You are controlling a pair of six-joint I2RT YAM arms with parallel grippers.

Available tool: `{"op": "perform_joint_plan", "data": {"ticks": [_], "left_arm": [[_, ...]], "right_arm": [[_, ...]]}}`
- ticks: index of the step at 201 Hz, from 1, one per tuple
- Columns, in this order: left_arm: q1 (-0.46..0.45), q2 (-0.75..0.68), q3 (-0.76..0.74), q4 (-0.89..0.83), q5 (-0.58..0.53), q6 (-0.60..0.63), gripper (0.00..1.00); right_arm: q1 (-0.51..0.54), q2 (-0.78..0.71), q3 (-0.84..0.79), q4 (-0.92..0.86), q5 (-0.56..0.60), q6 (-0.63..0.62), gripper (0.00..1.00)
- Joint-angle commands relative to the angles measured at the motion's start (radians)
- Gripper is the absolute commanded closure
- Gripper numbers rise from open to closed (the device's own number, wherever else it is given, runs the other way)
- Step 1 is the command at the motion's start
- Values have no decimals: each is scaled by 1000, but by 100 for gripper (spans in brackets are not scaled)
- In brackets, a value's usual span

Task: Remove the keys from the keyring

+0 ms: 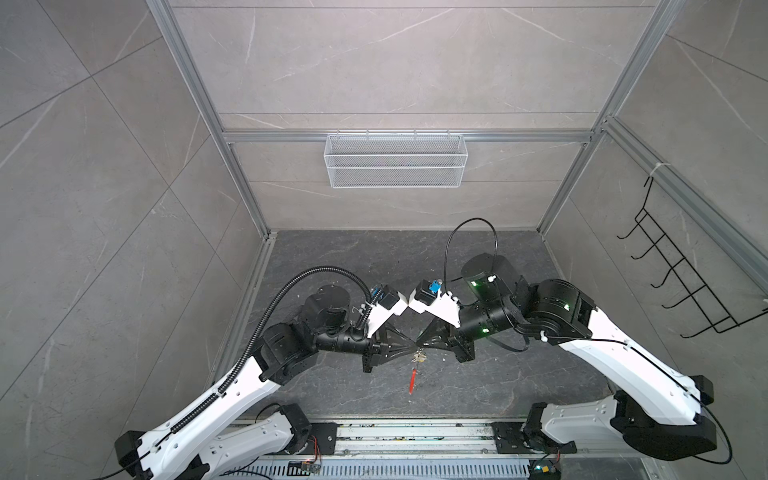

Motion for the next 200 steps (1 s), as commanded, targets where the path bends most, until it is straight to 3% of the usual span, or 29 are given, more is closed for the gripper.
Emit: {"op": "perform_joint_plan", "data": {"ticks": [1,48,77,93,155,200], "left_arm": [[0,-6,38,44,10,11,100],[-1,-79,-28,164,-127,-42,100],[-2,-173,-133,308,-307,-82,100],[-2,-223,-204,422,-382,-101,100],[-2,-285,-345,676,-535,-155,100],[-2,-290,-370,732,-472,-141,100]], "right_arm": [[2,-10,15,55,-12,-1,100],[1,-56,-48,175,6,60,100],[2,-191,-222,454,89,167,61],[1,-254,-314,584,145,207,53],[1,-267,-464,810,229,303,52],[1,-237,-478,873,235,338,55]]}}
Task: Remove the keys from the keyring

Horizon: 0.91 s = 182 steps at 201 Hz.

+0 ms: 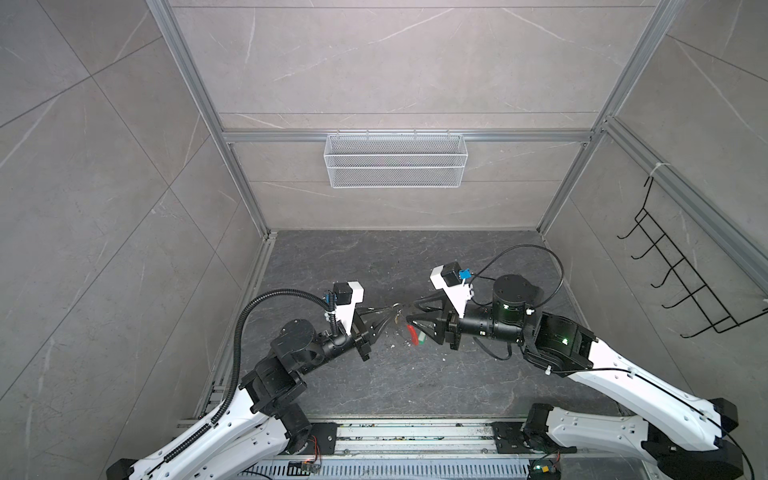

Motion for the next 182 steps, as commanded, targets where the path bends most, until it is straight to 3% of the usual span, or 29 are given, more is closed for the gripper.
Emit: {"op": "perform_joint_plan", "data": {"ticks": [1,65,130,158,182], "left_arm": [[-1,-22,-2,137,23,-6,100],[-1,-43,-21,168,98,5,100],[-1,-42,-27,182,101,2,100],[-1,-35,-23,173,98,0,100],[-1,-30,-18,157,97,-2,100]], "right_arm": [[3,9,-3,88,17,40,55],[3,28,6,136,-89,48,57],[3,51,18,137,-155,56,82],[2,41,16,138,-149,59,80],[2,28,18,139,-145,63,91]]}}
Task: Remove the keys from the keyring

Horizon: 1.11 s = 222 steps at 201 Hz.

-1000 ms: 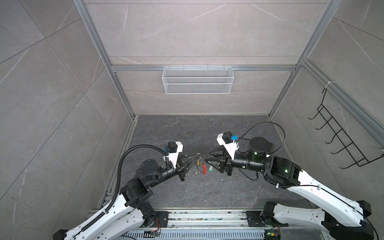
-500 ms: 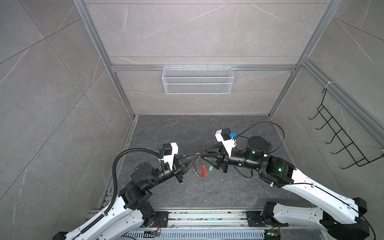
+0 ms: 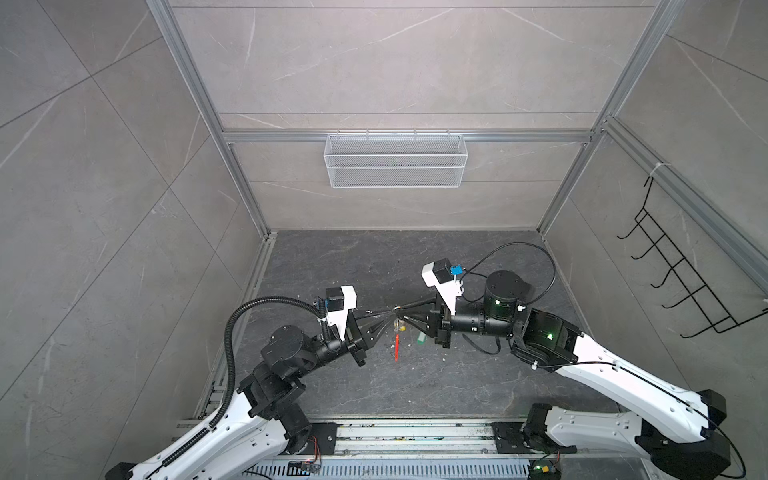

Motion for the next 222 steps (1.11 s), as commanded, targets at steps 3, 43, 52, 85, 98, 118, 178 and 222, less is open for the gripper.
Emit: {"op": "perform_joint_plan", "data": {"ticks": [3,43,52,85,98,118,178,222], "left_arm": [[-1,2,15,45,11,-1,100],[-1,-17,61,-102,-16,6,89],[-1,-29,73,-150,-17,14,82],[-1,-26,159,-338,33,45,72],[0,0,202,-399,65,57,72],[0,37,253,-451,120,71,70],[1,159,344,-518,301,94,70],[1,190,380,-573,344,109,70]], "right_arm": [[3,-19,18,22,-13,9,93],[-6,-15,94,-133,-2,-25,100],[-11,-6,130,-202,-15,-50,100],[-21,49,261,-467,-44,-158,100],[-21,74,310,-550,-62,-200,100],[-20,118,386,-682,-83,-265,100],[-20,157,471,-830,-127,-373,100],[-21,175,504,-874,-162,-408,100]]}}
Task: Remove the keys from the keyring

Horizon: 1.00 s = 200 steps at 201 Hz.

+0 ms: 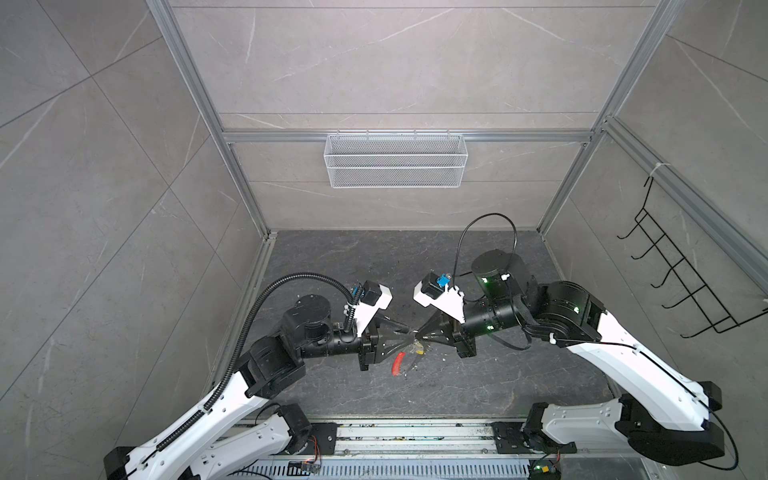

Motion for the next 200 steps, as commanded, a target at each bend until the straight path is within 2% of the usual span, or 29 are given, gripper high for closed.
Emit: {"op": "perform_joint_plan", "data": {"ticks": [1,60,131,158,180,200], "left_arm": [[3,-2,56,-22,67,32,71],[3,17,62,-16,112,41,74],[3,50,99,-58,136,64,86],[3,65,111,-69,142,70,88],[3,74,113,-58,143,65,100],[3,75,103,-31,129,53,100]], "right_arm": [[-3,13,43,-54,-48,-50,100],[-4,46,82,-110,-73,-83,100],[-3,65,91,-128,-65,-93,100],[-4,72,99,-136,-66,-93,100],[-4,74,97,-130,-70,-92,100],[-4,76,94,-109,-74,-78,100]]}}
